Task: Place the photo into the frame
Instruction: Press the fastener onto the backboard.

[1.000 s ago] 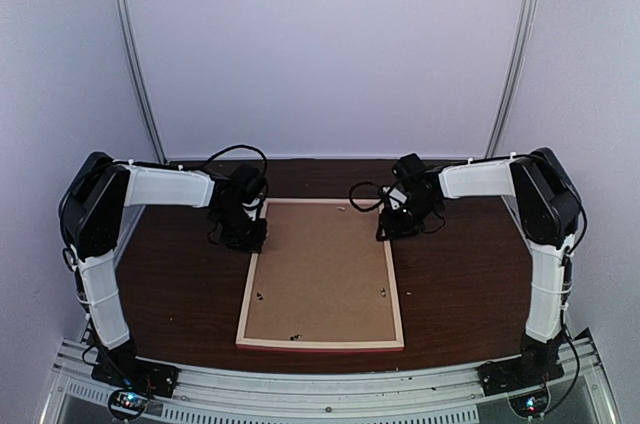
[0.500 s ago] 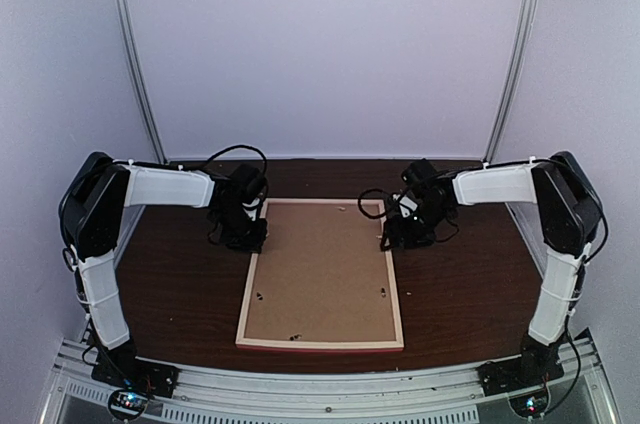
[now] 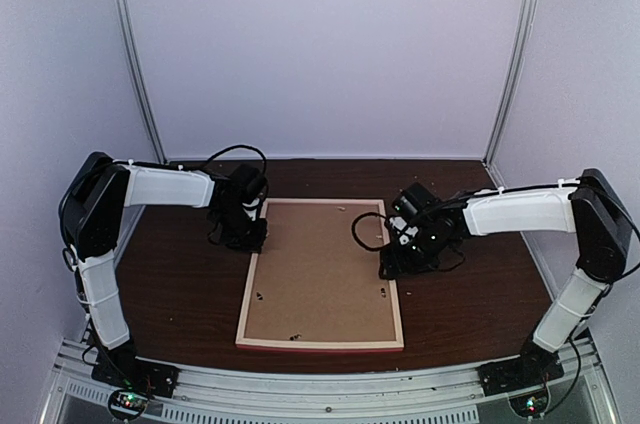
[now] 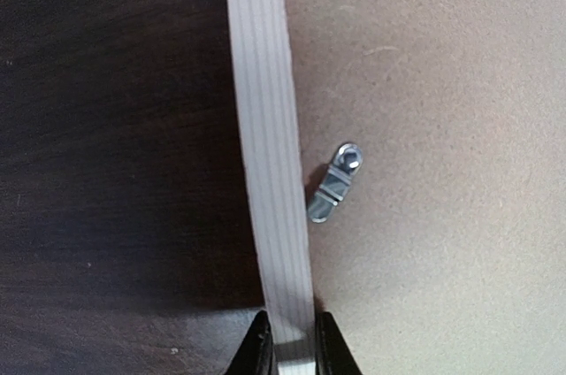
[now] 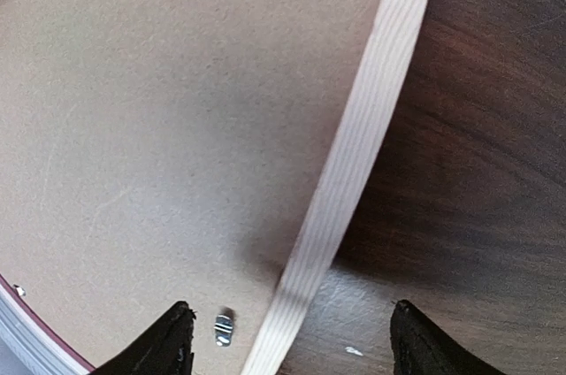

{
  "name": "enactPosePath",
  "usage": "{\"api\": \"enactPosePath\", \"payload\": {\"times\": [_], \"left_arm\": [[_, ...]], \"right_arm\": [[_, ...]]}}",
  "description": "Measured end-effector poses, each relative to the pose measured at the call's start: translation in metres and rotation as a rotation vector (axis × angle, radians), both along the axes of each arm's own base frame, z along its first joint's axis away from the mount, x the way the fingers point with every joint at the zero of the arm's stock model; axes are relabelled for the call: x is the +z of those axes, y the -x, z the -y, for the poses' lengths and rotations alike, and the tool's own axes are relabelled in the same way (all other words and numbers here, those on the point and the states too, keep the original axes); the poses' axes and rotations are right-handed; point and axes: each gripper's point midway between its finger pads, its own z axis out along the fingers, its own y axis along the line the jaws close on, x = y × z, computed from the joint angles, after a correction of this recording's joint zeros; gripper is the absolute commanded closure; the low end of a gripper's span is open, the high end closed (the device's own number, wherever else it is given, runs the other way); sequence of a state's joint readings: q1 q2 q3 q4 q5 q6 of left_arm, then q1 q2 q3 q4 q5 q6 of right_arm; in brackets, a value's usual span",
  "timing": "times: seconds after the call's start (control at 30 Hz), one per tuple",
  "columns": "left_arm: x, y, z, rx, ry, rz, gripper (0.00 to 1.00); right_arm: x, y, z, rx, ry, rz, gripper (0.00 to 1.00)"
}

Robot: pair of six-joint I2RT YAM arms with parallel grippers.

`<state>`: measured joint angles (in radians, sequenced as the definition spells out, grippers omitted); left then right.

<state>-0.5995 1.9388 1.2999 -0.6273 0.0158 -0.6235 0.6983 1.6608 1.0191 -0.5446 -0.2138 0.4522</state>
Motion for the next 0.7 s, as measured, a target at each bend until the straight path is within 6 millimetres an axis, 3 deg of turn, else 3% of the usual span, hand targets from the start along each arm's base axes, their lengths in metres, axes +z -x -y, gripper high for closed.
{"api": "enactPosePath", "payload": {"times": [0.23, 0.7], "left_arm": [[0.0, 0.0, 0.0, 0.0, 0.0, 0.0, 0.86], [0.0, 0.0, 0.0, 0.0, 0.002, 0.002, 0.86]], "right_arm": [[-0.005, 0.013, -0.012, 0.013, 0.031, 0.006, 0.28], [-0.018, 0.022, -0.014, 0.027, 0.085, 0.003, 0.34]]}}
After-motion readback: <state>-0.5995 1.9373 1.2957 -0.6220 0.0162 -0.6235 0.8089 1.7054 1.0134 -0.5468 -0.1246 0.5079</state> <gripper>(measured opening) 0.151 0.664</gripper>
